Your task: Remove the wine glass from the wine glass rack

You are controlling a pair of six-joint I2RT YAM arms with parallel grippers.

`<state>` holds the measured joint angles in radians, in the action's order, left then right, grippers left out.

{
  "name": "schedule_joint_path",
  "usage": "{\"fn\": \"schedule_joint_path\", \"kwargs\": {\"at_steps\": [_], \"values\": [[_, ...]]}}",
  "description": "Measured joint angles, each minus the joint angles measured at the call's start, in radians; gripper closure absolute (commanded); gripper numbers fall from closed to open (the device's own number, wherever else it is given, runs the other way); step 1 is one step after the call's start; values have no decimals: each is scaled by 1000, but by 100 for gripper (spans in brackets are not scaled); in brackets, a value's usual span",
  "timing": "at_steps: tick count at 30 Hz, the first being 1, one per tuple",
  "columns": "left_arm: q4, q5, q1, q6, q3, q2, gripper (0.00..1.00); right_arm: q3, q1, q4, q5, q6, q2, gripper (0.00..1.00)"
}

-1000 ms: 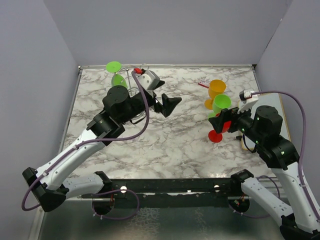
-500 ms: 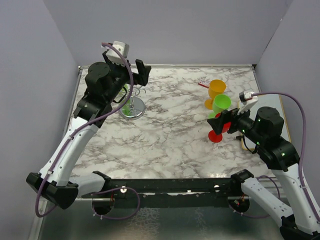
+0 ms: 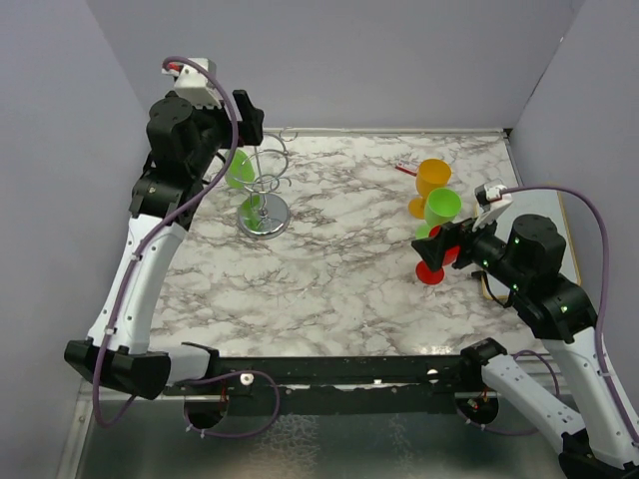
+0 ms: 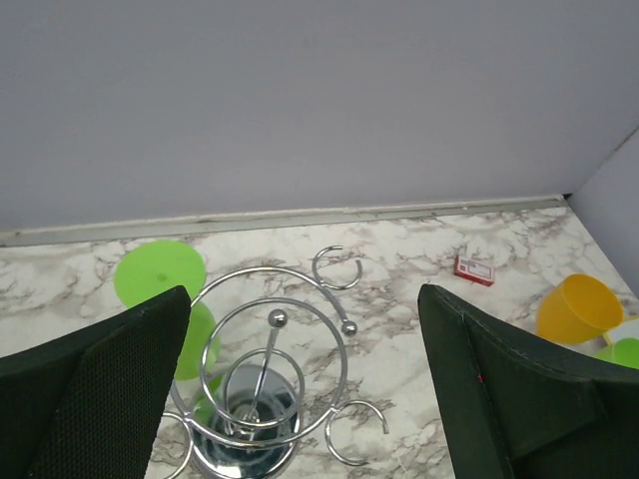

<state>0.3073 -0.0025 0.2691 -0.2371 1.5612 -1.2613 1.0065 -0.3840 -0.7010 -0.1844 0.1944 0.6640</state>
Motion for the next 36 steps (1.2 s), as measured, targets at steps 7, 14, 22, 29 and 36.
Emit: {"fn": "schedule_joint_path", "kwargs": {"at_steps": [7,14,22,29,36], "values": [[16,53,-200,-105,2,-94,1,-13,0,6,-13,3,-14,0],[-74,241,-399,-285,-61,-170,9,-15,0,6,-23,3,-17,0],[-239,446,-476,-470,-169,-297,11,-15,0,13,-39,3,-17,0],[-340,493,-475,-547,-220,-337,15,-15,0,14,-39,3,-16,0],[-410,534,-475,-600,-223,-406,30,-15,0,20,-39,3,-11,0]]}}
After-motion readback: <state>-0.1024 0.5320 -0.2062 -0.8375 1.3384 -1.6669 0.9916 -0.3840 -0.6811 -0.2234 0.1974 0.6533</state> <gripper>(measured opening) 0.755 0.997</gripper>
